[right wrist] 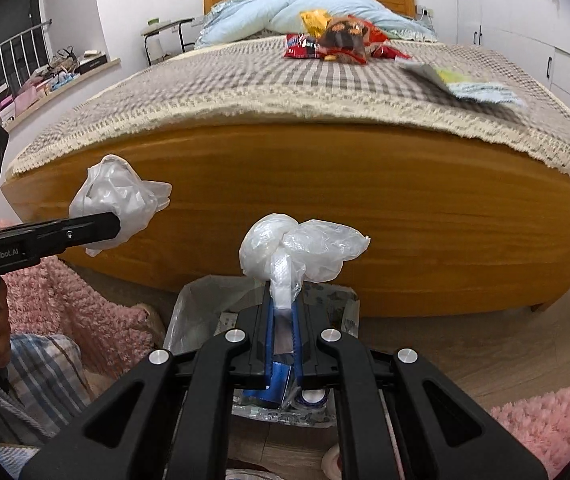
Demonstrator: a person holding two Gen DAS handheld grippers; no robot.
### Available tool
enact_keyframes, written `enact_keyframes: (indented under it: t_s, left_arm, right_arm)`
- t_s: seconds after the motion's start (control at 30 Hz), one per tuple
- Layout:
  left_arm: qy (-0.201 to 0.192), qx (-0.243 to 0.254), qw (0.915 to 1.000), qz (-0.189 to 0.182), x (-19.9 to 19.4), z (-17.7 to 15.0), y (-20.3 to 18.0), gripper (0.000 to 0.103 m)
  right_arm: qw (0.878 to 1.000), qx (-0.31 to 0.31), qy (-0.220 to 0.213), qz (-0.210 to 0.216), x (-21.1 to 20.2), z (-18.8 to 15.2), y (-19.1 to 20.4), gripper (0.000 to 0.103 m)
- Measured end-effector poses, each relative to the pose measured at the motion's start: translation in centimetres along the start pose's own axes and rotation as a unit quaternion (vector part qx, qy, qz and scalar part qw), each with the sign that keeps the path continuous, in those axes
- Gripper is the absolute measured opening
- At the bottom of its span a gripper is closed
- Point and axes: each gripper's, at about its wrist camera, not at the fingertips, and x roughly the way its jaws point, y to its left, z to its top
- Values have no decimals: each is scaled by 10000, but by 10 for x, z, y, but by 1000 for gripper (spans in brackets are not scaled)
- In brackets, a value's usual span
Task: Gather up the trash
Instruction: 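Carry the glove with left while right carries the plastic bag down to the trash bag, then open the left tool to drop the white glove into the bag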
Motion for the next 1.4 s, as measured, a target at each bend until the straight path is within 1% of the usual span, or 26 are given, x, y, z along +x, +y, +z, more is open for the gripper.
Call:
enact_keyframes:
  t_s: [0.13, 0.3, 0.4, 0.47, 0.67, 0.7, 0.8, 0.87, 0.97, 1.13, 1.23, 1.3, 1.4]
  left_arm:
    - [209, 22, 9998, 7, 11, -4, 0, 10]
    - [660, -115, 9977, 71, 35, -8, 7, 10]
    - [1013, -188, 9945, 194, 53, -11, 10, 10]
    - [1206, -252, 9922, 192, 63, -14, 12, 10]
    - [1709, -408, 9843, 135, 96, -17, 15, 10]
    - [1772, -403, 9832, 157, 102, -17, 15, 10]
    - [1953, -228, 9794, 455, 122, -17, 8, 10]
    - [2063, -221, 9769, 505, 136, -16, 4, 10]
    - [2220, -433, 9733, 394, 145, -20, 6, 10]
    - [2445, -643, 9664, 467, 158, -22, 10, 10]
    - [2544, -798, 9627, 461, 162, -27, 23, 10]
    - [2636, -932, 9589, 477, 167, -29, 30, 10]
    - [2775, -1212, 9524, 342, 174, -33, 37, 11]
  right_arm:
    - [9999, -16, 134, -32, 6, -3, 0, 7]
    - [9994, 35, 339, -100, 16, -7, -6, 7]
    - [9981, 108, 602, -88, 27, -10, -11, 7]
    - [9969, 134, 775, -73, 34, -13, -13, 7]
    - [9948, 21, 1012, -47, 47, -14, -9, 7]
    - [9945, -4, 1046, -67, 49, -15, -9, 7]
    - [9931, 36, 1166, -141, 57, -16, -13, 7]
    - [9920, 80, 1246, -174, 65, -14, -11, 7]
    - [9904, 121, 1365, -200, 73, -13, -14, 7]
    - [9883, 114, 1503, -240, 79, -12, -15, 7]
    - [9877, 129, 1543, -234, 79, -11, -16, 7]
    - [9878, 93, 1540, -228, 77, -12, -14, 7]
    - [9872, 68, 1576, -236, 79, -9, -12, 7]
